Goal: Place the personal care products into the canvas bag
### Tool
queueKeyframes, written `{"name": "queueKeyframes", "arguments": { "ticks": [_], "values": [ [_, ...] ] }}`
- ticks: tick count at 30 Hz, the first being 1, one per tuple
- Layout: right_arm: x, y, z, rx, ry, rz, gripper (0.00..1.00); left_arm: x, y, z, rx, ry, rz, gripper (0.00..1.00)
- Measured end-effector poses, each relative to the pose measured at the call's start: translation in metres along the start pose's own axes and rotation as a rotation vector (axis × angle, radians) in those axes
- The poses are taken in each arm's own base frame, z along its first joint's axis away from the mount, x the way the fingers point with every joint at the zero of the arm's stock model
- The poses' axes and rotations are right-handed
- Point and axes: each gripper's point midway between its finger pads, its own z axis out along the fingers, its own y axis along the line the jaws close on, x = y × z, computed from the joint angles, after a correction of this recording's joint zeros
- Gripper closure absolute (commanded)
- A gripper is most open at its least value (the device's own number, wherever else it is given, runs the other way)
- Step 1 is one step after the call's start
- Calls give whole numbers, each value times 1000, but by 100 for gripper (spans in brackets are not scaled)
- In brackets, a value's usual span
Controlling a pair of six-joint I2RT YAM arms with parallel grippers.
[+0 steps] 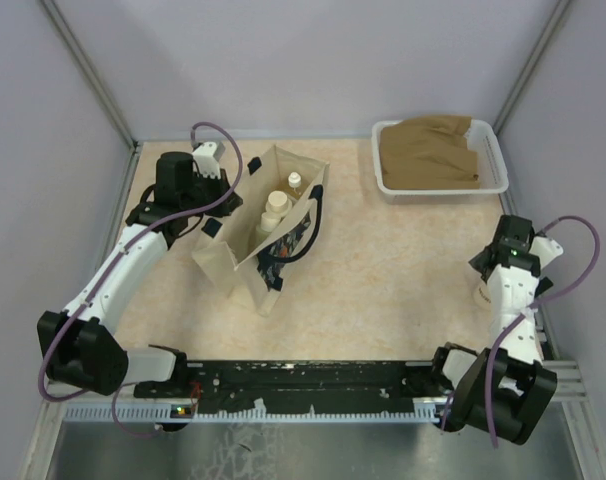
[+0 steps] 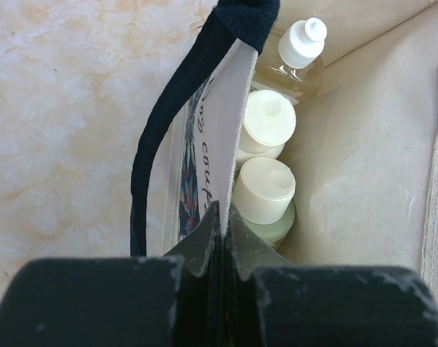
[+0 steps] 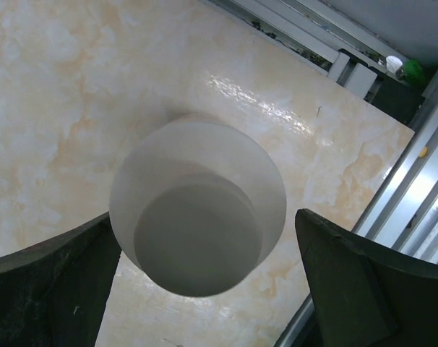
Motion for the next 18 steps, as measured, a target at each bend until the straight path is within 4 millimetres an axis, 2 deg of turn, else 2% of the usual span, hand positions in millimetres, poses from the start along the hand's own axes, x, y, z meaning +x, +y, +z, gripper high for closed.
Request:
{"name": "queueKeyframes", "arguments": {
  "ticks": [6,13,16,18],
  "values": [
    [-4,12,11,-36,5,-6,2,0,0,0,-1,0,-1,96],
    [-6,16,16,-54,-10,-30,14,0,0,0,-1,-1,-1,97],
    [-8,15,18,-52,-21,-52,23,0,0,0,-1,-1,-1,97],
    [-10,14,18,-50,-29,-65,38,0,0,0,-1,-1,-1,97]
  ]
}}
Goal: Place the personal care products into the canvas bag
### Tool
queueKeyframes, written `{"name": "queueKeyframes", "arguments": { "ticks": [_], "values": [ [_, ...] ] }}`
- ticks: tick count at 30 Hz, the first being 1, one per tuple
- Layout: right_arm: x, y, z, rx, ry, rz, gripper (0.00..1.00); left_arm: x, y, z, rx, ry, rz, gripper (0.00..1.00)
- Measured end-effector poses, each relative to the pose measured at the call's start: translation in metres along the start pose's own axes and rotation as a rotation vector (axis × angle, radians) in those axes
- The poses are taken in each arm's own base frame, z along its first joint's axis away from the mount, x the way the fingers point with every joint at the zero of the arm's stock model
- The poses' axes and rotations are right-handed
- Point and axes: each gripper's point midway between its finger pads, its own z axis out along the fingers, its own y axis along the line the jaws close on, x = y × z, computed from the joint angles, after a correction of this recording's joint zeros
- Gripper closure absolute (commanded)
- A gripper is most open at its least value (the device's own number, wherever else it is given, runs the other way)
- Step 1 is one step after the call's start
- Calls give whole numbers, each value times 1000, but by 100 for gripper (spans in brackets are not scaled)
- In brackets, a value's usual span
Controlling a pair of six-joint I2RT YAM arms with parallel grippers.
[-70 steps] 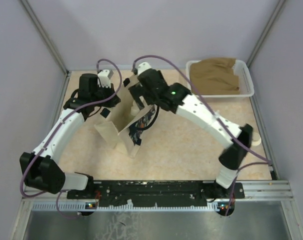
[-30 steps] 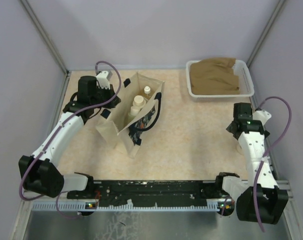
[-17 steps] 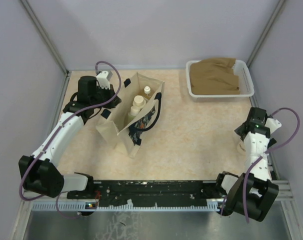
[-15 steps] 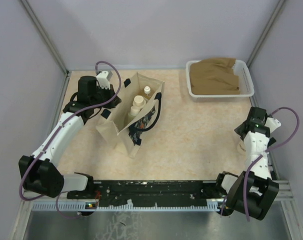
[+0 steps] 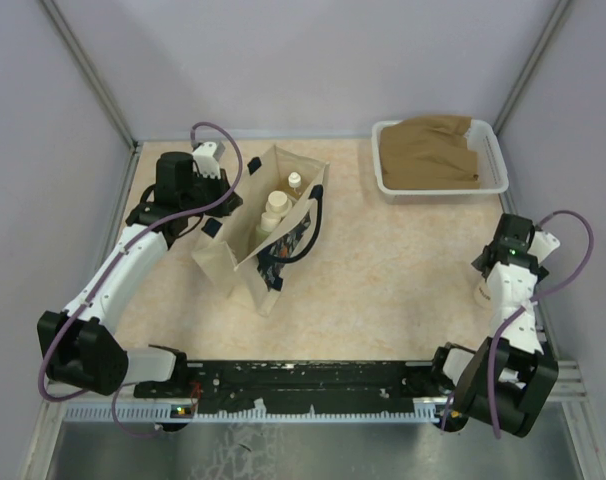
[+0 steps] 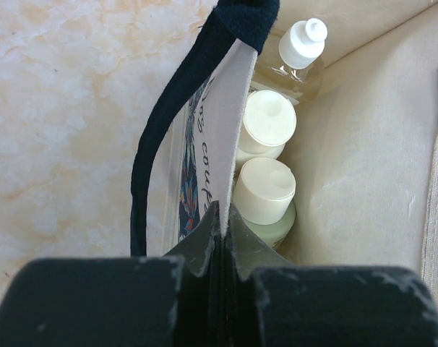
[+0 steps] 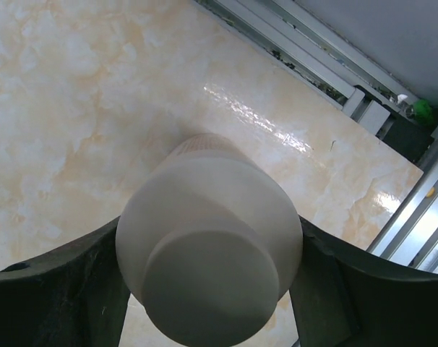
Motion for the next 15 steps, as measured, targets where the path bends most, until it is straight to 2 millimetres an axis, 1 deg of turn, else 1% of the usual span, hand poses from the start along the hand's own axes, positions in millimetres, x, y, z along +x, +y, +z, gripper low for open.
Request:
{"name": "queueKeyframes", "arguments": {
  "ticks": [4,6,7,12,15],
  "values": [
    [-2,1,1,-7,-11,-18,72,0,0,0,0,0,0,97],
    [-2,2,1,-15,-9,-25,85,0,0,0,-1,0,0,97],
    [-2,2,1,-19,-9,-32,89,0,0,0,-2,0,0,97],
    [-2,6,0,-52,-6,-72,99,0,1,0,-8,-1,0,97],
    [3,16,-6,-123,13,-97,100,0,1,0,-8,-1,-1,98]
  ]
}}
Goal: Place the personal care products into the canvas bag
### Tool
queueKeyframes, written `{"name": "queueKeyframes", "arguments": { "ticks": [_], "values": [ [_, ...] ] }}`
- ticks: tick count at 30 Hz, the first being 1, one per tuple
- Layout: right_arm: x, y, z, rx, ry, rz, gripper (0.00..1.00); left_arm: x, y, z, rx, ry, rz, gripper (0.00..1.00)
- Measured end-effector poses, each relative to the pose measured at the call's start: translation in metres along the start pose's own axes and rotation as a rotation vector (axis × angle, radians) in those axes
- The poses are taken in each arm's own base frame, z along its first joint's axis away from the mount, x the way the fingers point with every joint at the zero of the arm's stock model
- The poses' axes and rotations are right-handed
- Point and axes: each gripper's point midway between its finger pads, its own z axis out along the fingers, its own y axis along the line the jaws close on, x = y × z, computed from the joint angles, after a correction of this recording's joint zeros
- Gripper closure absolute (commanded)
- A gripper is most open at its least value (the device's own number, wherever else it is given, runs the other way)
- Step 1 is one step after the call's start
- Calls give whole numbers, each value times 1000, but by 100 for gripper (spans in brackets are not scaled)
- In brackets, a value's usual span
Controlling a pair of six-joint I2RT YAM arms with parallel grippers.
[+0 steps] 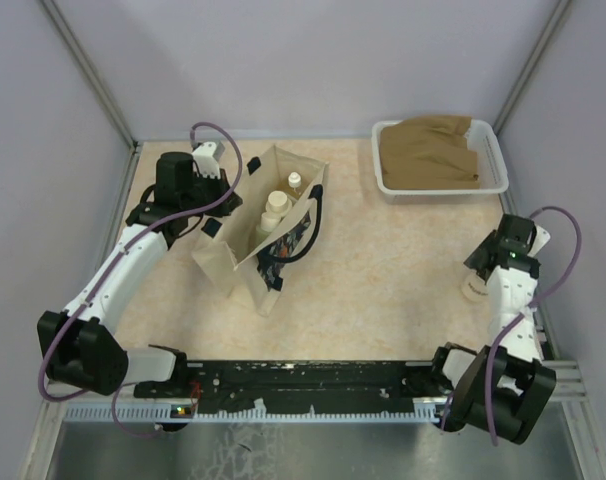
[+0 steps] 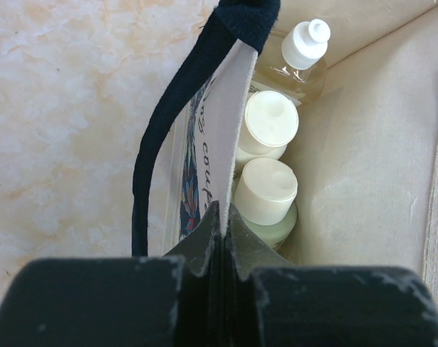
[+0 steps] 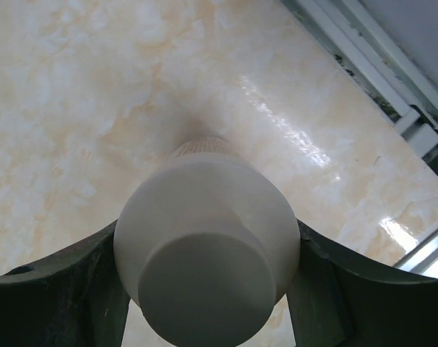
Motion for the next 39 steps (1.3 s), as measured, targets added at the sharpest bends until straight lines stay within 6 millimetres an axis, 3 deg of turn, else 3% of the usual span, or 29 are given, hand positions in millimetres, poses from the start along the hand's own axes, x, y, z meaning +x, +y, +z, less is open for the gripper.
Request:
{"name": "queueKeyframes", "arguments": {
  "ticks": [5,9,15,18,22,26,32,39],
  "values": [
    [1,26,-20,-180,-3,-49,100,0,0,0,0,0,-10,98],
    [-12,56,-54,-311,-29,-142,100,0,0,0,-1,1,-14,98],
    [-59,131,-150,-660,-182,-242,100,1,0,3,0,6,-16,99],
    [-64,167,-208,-846,-243,-318,100,1,1,3,-1,5,-15,99],
    [-43,212,-269,-1072,-238,-446,100,0,1,2,-7,5,-15,100],
    [-6,252,-315,-1251,-200,-583,100,-2,3,-1,-21,14,-6,100],
    [51,294,-357,-1438,-185,-745,100,-3,9,-4,-50,37,15,100],
    [97,330,-393,-1584,-237,-869,100,-1,17,-5,-85,45,16,100]
  ]
}}
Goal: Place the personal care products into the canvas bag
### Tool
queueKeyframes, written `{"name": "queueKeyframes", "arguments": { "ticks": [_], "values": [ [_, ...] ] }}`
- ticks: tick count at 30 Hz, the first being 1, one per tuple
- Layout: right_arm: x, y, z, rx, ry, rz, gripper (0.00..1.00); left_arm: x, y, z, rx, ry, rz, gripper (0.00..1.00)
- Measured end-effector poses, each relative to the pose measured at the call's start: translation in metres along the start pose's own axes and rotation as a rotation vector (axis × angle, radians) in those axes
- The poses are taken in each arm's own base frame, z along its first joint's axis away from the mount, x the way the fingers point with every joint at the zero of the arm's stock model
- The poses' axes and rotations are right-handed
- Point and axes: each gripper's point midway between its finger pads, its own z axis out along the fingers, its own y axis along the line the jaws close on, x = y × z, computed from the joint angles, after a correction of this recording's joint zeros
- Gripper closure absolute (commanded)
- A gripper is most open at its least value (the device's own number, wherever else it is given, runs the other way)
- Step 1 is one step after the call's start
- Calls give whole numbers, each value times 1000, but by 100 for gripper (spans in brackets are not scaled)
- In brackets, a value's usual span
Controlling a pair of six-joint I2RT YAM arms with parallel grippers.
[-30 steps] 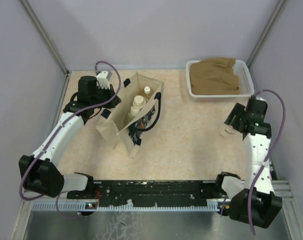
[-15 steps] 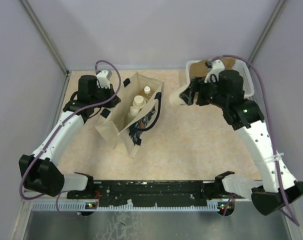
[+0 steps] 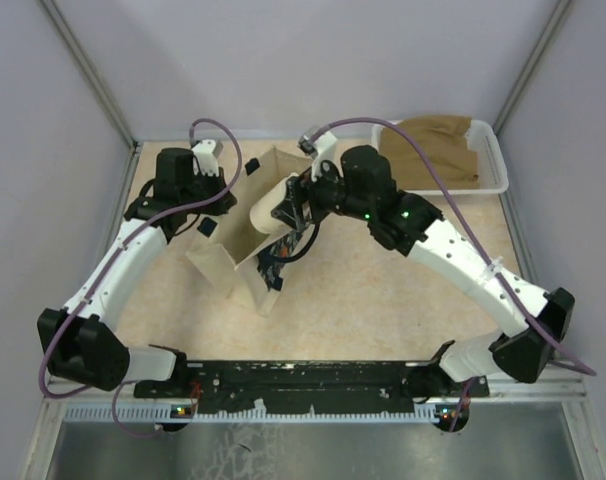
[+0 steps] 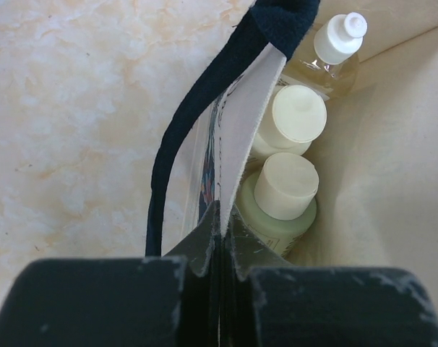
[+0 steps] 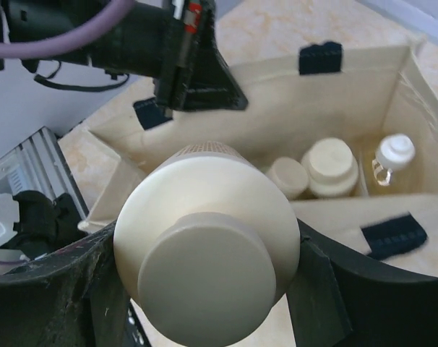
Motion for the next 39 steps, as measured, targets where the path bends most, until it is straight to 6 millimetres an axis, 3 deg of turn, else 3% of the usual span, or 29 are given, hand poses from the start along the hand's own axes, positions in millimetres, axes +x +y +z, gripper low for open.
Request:
{"name": "queueKeyframes", "arguments": {
  "ticks": [6,11,15,19,24,32,39],
  "values": [
    [1,14,41,-61,-19,-35,100,0,0,-2,-1,0,2,100],
    [28,9,82,-51,54,-33,100,3,0,-8,-4,12,2,100],
    [57,22,111,-63,139,-41,100,5,0,-11,-6,22,1,100],
    [80,38,114,-79,222,-46,100,6,0,-14,-7,24,-2,100],
    [85,47,108,-71,277,-43,100,6,2,-15,-11,26,-5,100],
    [93,41,95,-6,358,-26,100,6,2,-15,-12,26,-5,100],
    [116,26,106,74,421,-16,100,6,2,-16,-11,23,-4,100]
  ]
}}
